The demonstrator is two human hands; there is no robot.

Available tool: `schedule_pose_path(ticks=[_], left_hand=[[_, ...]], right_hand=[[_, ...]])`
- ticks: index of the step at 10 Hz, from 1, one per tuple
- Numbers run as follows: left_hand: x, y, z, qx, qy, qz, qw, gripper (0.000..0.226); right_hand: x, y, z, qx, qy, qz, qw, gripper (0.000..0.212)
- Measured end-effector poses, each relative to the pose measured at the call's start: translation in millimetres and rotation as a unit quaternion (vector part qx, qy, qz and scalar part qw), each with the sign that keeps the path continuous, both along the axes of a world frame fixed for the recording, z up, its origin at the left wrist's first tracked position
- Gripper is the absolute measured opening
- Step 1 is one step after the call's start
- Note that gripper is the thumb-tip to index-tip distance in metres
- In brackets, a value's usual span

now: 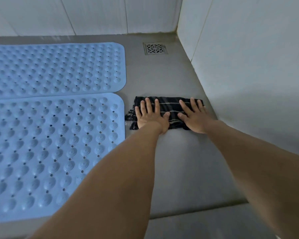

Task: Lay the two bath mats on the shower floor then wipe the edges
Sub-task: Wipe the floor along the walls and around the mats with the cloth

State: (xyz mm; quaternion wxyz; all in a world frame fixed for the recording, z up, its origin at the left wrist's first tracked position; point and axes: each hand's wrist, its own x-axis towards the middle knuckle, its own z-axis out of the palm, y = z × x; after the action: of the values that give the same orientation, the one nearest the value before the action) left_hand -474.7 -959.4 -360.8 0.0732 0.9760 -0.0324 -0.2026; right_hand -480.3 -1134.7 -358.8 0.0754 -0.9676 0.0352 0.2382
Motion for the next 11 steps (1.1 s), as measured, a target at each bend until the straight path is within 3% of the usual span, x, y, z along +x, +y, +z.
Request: schedule_pose_path(ticks=[5, 11], left_hand=[[-108, -2, 2, -0.011, 0.005, 0.034, 0.999, 0.071], [-198, 11, 6, -0.002, 0.016, 0.008, 1.000, 0.070]], right_hand=[[-98, 2, 4, 0.048, -0.020, 0.002, 0.999, 0.065], [-189, -1, 8, 0.002, -0.034, 0.086, 0.996, 0.066]])
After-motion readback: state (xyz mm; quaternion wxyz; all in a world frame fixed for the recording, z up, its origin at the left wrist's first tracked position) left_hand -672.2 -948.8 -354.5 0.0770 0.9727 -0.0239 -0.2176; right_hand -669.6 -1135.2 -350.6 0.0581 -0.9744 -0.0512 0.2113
